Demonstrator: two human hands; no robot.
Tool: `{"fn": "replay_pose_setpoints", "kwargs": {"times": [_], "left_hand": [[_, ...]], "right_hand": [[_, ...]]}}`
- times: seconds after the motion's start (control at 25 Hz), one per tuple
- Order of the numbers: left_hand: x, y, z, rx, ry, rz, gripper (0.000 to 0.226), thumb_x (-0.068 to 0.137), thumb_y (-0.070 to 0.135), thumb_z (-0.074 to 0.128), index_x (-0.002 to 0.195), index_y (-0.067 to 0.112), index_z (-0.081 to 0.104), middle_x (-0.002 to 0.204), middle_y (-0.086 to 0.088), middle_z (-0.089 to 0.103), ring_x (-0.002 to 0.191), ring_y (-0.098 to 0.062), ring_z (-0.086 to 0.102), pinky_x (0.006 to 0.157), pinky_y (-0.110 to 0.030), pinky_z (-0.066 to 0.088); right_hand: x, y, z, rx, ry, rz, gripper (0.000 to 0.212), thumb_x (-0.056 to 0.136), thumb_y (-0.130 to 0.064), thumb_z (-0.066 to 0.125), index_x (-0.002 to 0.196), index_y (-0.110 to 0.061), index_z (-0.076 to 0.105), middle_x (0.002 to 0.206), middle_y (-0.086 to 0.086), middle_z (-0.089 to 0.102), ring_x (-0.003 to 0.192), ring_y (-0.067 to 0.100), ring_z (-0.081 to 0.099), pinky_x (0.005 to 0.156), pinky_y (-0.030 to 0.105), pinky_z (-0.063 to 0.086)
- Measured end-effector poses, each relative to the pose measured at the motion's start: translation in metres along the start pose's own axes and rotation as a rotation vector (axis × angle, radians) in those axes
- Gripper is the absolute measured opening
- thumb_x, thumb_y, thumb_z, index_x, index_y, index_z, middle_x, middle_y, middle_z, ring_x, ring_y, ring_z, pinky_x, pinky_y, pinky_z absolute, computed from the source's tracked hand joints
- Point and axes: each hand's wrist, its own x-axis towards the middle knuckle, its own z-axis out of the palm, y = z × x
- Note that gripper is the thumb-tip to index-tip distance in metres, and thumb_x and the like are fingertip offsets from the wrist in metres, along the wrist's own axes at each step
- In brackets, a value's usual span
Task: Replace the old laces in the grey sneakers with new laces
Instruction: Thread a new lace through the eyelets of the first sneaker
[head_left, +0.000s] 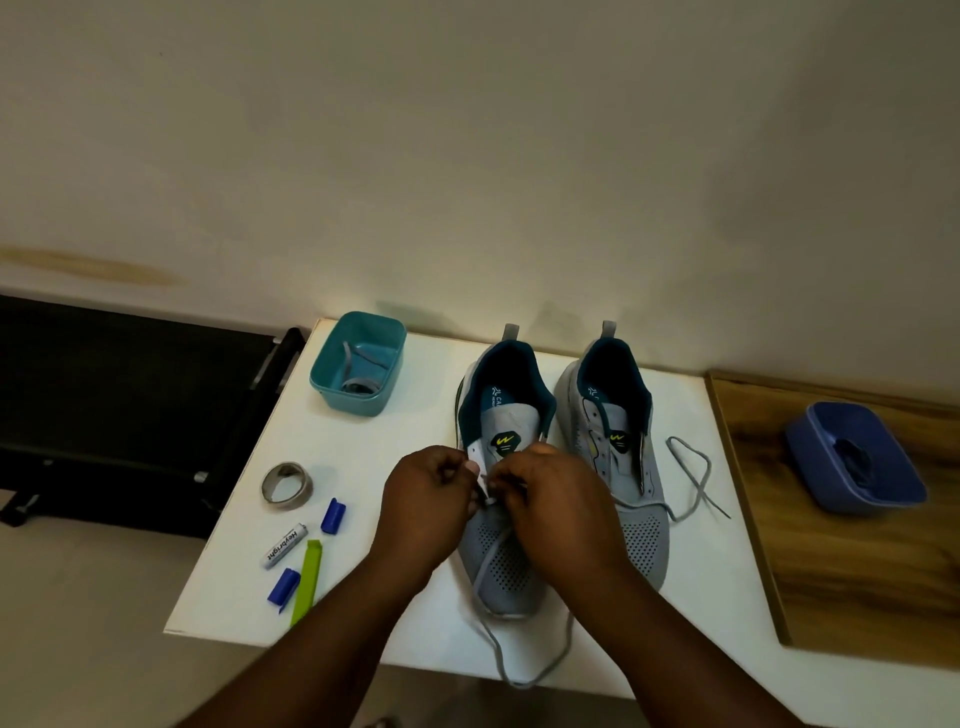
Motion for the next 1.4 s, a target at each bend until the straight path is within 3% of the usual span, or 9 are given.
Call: {"fn": "replay_pose_setpoints", "kwargs": {"times": [0.12, 0.28, 0.48, 0.76, 0.92, 1.04, 1.16, 1.28, 1.4], "left_hand": [[-0.001, 0.002, -0.002, -0.125, -0.024, -0.064, 0.009, 0.097, 0.013, 0.066, 0.098, 0.006, 0.072, 0.076, -0.007, 0.074, 0.062, -0.006, 0.071, 0.058, -0.017, 0.054], [-0.001, 0.003, -0.002, -0.151, -0.035, -0.073, 0.009, 0.097, 0.012, 0.066, 0.096, 0.006, 0.072, 0.075, -0.008, 0.074, 0.061, -0.006, 0.071, 0.058, -0.015, 0.053], [0.000, 0.001, 0.000, -0.133, -0.034, -0.050, 0.010, 0.097, 0.014, 0.066, 0.091, 0.010, 0.073, 0.073, -0.006, 0.074, 0.066, -0.011, 0.072, 0.062, -0.021, 0.057], [0.000, 0.001, 0.002, -0.089, -0.027, 0.012, 0.010, 0.097, 0.018, 0.066, 0.091, 0.013, 0.071, 0.073, -0.004, 0.074, 0.070, -0.014, 0.074, 0.066, -0.025, 0.060], [-0.002, 0.000, 0.007, 0.097, 0.006, 0.155, 0.008, 0.097, 0.025, 0.066, 0.093, 0.022, 0.072, 0.079, 0.004, 0.074, 0.074, -0.010, 0.072, 0.073, -0.031, 0.060], [-0.005, 0.004, 0.009, 0.025, -0.031, 0.111, 0.010, 0.098, 0.016, 0.063, 0.097, 0.019, 0.073, 0.083, 0.001, 0.075, 0.073, -0.009, 0.073, 0.073, -0.028, 0.062], [-0.004, 0.003, 0.002, -0.044, -0.114, 0.010, 0.021, 0.094, 0.001, 0.062, 0.106, 0.014, 0.071, 0.088, -0.003, 0.075, 0.078, -0.012, 0.073, 0.077, -0.027, 0.061], [0.004, 0.001, -0.009, 0.040, -0.132, 0.059, 0.026, 0.087, 0.004, 0.070, 0.107, 0.020, 0.070, 0.086, 0.000, 0.075, 0.081, -0.016, 0.073, 0.081, -0.036, 0.061], [0.001, 0.002, -0.008, 0.094, -0.147, 0.098, 0.022, 0.089, 0.012, 0.068, 0.106, 0.026, 0.068, 0.090, 0.003, 0.073, 0.085, -0.015, 0.071, 0.083, -0.038, 0.060]], "right_hand": [[0.000, 0.000, 0.001, -0.051, -0.019, 0.023, 0.015, 0.100, -0.027, 0.059, 0.098, -0.027, 0.074, 0.100, -0.007, 0.061, 0.084, 0.011, 0.059, 0.073, 0.026, 0.048], [0.000, -0.003, 0.000, -0.094, -0.052, 0.034, 0.015, 0.101, -0.026, 0.057, 0.099, -0.024, 0.072, 0.102, -0.005, 0.058, 0.082, 0.011, 0.055, 0.071, 0.023, 0.040], [0.004, -0.001, 0.000, -0.084, -0.112, 0.010, 0.011, 0.093, -0.017, 0.065, 0.093, -0.022, 0.074, 0.099, -0.004, 0.060, 0.083, 0.015, 0.059, 0.074, 0.028, 0.048], [0.003, 0.001, 0.004, -0.084, -0.070, 0.000, 0.011, 0.094, -0.019, 0.063, 0.091, -0.025, 0.072, 0.094, -0.007, 0.057, 0.078, 0.013, 0.057, 0.069, 0.028, 0.047], [0.007, 0.004, -0.002, -0.128, -0.146, -0.005, 0.012, 0.093, -0.019, 0.064, 0.097, -0.024, 0.074, 0.099, -0.007, 0.058, 0.084, 0.013, 0.059, 0.074, 0.026, 0.047], [0.008, 0.007, -0.003, -0.149, -0.144, -0.012, 0.011, 0.095, -0.018, 0.061, 0.092, -0.023, 0.070, 0.093, -0.007, 0.053, 0.081, 0.013, 0.055, 0.072, 0.026, 0.040], [0.007, 0.007, 0.006, -0.171, -0.159, -0.029, 0.016, 0.100, -0.022, 0.056, 0.094, -0.024, 0.071, 0.096, -0.006, 0.057, 0.084, 0.015, 0.057, 0.073, 0.029, 0.043], [0.006, 0.008, 0.003, -0.039, -0.128, -0.005, 0.022, 0.098, -0.018, 0.058, 0.113, -0.028, 0.071, 0.101, -0.007, 0.064, 0.090, 0.013, 0.061, 0.080, 0.032, 0.052], [0.005, 0.012, -0.006, 0.076, -0.094, 0.033, 0.043, 0.098, -0.021, 0.063, 0.138, -0.033, 0.056, 0.104, -0.009, 0.070, 0.093, 0.010, 0.065, 0.087, 0.035, 0.057]]}}
